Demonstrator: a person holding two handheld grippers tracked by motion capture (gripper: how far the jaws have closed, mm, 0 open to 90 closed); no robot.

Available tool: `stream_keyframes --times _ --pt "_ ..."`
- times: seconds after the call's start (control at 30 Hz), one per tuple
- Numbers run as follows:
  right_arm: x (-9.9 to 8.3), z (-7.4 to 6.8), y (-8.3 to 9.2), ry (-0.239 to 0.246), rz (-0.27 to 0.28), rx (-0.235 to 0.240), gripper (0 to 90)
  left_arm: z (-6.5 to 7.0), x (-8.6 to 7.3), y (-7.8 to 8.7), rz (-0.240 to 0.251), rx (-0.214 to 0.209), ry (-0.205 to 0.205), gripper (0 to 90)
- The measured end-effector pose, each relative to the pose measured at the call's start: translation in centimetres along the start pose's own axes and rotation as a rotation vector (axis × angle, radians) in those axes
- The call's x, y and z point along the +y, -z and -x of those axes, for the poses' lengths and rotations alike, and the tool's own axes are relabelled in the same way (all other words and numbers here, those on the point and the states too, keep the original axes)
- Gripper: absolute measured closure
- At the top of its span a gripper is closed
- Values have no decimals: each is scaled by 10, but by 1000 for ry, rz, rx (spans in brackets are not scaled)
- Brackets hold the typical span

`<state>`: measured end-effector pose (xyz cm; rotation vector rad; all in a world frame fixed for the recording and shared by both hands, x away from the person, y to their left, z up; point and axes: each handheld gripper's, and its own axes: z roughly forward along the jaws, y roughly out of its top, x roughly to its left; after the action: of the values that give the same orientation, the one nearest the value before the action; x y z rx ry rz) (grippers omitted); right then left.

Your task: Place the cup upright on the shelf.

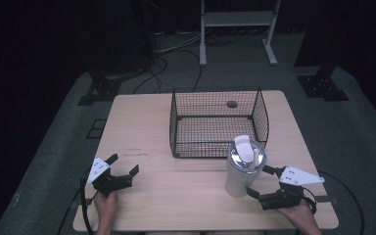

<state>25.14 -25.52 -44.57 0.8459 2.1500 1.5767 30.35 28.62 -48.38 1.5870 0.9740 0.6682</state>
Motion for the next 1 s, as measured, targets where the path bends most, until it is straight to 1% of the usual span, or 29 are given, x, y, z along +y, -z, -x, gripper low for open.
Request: stream_keyframes --times 0.1,0.13,0.23,0.27,0.3,0.33,0.4,0.53,0.83,1.0 --pt "2 0 -8 0 6 -3 54 -1 0 0 1 -2 7 0" --pt "2 0 -8 0 6 -3 54 -1 0 0 1 -2 7 0" --pt "3 -1 -18 6 2 9 54 -1 0 1 0 -3 8 0" --pt "3 -1 -18 6 2 9 54 -1 0 1 1 -3 9 0" --pt "4 -3 -22 19 4 8 45 -1 0 1 2 -3 9 0" --pt "4 -3 -22 19 4 8 45 -1 0 1 2 -3 9 0" --pt "5 -5 -28 32 6 -5 41 -1 0 1 5 -3 12 0" --pt "6 -5 -33 33 13 -9 41 -2 0 1 9 -3 14 0" --pt "7 -4 -41 57 35 -24 57 -2 0 1 11 -5 20 0" --pt "7 -4 -43 53 45 -27 79 -2 0 1 12 -6 20 0"
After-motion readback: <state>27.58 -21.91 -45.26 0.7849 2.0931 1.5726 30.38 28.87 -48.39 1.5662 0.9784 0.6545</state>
